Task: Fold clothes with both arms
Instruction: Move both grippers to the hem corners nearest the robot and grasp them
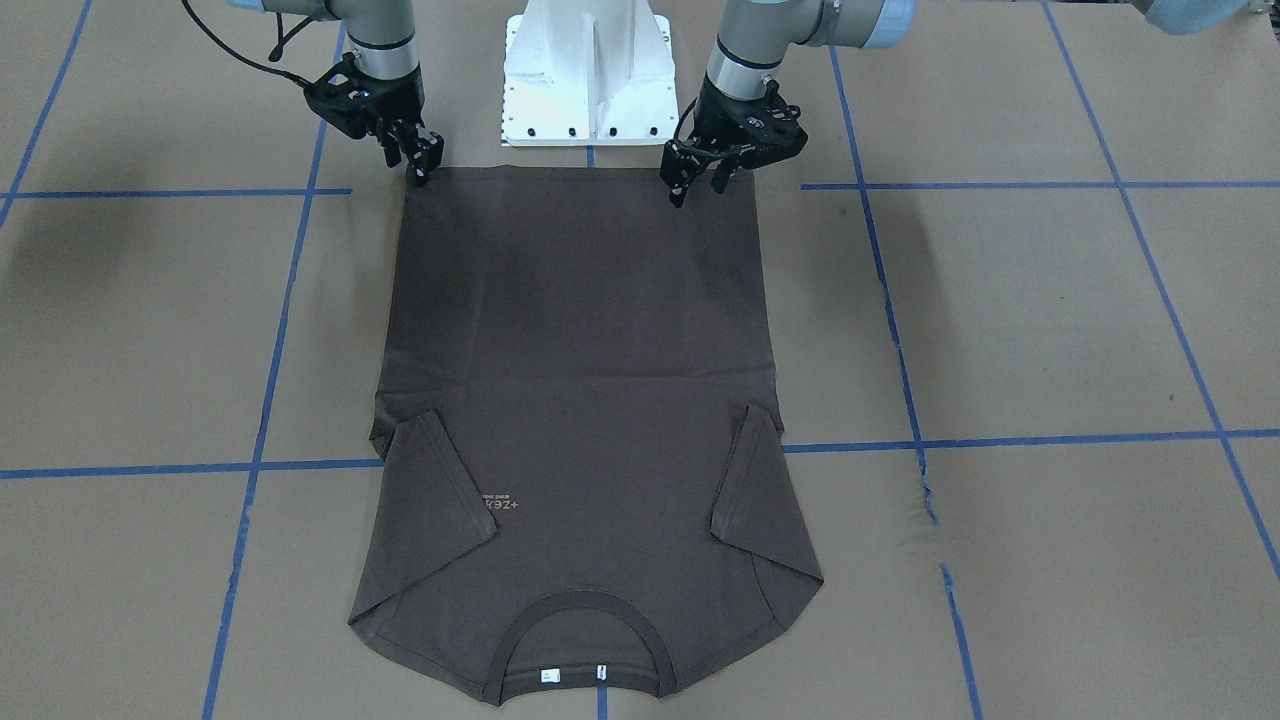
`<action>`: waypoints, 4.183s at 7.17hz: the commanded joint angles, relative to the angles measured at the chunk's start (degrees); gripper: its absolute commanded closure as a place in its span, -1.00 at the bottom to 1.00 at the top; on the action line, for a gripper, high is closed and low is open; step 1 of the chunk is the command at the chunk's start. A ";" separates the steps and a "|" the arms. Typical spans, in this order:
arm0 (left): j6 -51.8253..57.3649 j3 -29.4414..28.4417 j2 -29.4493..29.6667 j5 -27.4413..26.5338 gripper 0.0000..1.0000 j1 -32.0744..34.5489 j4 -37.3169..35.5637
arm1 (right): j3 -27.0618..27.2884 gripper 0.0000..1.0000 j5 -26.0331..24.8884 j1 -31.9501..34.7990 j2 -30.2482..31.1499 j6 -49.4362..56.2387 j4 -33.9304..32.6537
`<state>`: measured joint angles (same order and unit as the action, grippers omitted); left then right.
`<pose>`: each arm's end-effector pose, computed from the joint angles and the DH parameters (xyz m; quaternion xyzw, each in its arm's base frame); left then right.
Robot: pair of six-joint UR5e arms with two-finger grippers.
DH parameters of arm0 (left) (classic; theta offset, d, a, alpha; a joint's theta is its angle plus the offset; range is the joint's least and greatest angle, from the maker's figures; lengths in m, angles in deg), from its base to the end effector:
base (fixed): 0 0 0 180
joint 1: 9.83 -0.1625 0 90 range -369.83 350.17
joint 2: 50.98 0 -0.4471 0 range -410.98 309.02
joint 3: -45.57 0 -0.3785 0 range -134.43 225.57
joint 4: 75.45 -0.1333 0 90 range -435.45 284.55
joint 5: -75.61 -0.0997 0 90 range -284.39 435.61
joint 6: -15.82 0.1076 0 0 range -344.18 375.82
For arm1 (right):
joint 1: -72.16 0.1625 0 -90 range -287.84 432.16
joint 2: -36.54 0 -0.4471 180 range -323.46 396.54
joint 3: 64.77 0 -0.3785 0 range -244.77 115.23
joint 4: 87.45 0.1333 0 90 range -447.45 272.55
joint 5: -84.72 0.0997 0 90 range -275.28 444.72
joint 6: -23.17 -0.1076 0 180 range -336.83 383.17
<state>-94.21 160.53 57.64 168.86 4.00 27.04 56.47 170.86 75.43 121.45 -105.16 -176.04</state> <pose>0.5150 -0.2578 0.3025 -0.0504 0.4678 -0.2442 0.8479 -0.4803 -0.1682 0.4075 -0.0670 -0.3178 0.3460 0.8802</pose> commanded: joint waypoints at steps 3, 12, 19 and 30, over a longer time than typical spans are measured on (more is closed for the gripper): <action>-0.09 0.10 0.27 0.00 -0.51 0.05 0.00 | -0.12 -0.16 0.00 -0.54 -0.27 -0.08 0.00; -0.09 3.08 0.36 0.08 -0.51 0.05 -3.26 | 0.84 1.00 0.00 -1.86 -0.18 -0.08 -1.05; -0.18 3.26 -7.97 -5.19 -0.50 -7.15 -4.48 | 4.45 1.00 0.09 -1.42 -0.89 -0.08 -5.01; -2.29 4.31 -8.34 -5.10 1.00 -10.32 -4.49 | 4.36 1.00 0.00 -1.33 -0.71 -0.08 -5.01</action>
<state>-96.49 164.09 49.23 163.74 -6.47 22.55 60.87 170.89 74.06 120.67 -105.24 -181.05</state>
